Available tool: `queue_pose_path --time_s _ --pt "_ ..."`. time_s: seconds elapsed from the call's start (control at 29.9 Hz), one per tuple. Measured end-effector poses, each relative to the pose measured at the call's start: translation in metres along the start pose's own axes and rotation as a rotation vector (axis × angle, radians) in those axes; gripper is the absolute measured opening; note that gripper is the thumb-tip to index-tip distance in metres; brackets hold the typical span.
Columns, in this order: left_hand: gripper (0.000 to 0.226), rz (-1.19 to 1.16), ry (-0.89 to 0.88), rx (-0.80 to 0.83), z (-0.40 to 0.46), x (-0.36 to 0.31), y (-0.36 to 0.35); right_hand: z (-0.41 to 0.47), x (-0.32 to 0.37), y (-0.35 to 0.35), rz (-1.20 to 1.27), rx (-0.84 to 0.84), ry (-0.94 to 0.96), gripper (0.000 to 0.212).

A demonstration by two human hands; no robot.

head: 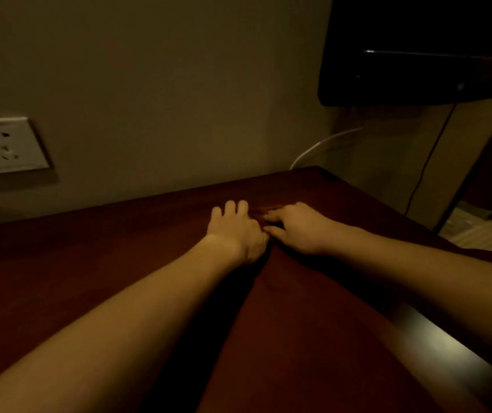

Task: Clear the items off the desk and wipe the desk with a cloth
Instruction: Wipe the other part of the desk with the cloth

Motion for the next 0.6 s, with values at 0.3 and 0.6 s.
queue_pose_path --time_s 0.3,0.6 --pt "0.054 -0.01 0.049 0.064 0.09 0.019 0.009 0.072 -0.034 0.019 0.004 -0.003 -0.037 0.036" --pt "0.055 -0.017 0.024 0.048 0.143 0.043 0.009 0.11 -0.06 0.022 0.126 -0.025 -0.078 0.04"
Point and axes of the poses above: each hand's wrist, its own z-axis towards the middle knuckle, its own y-axis out of the back of the hand, x = y × z, the point moved 2 cm from there along z, towards the middle knuckle, and after that the axes turned 6 degrees about x, right-handed, at the moved point
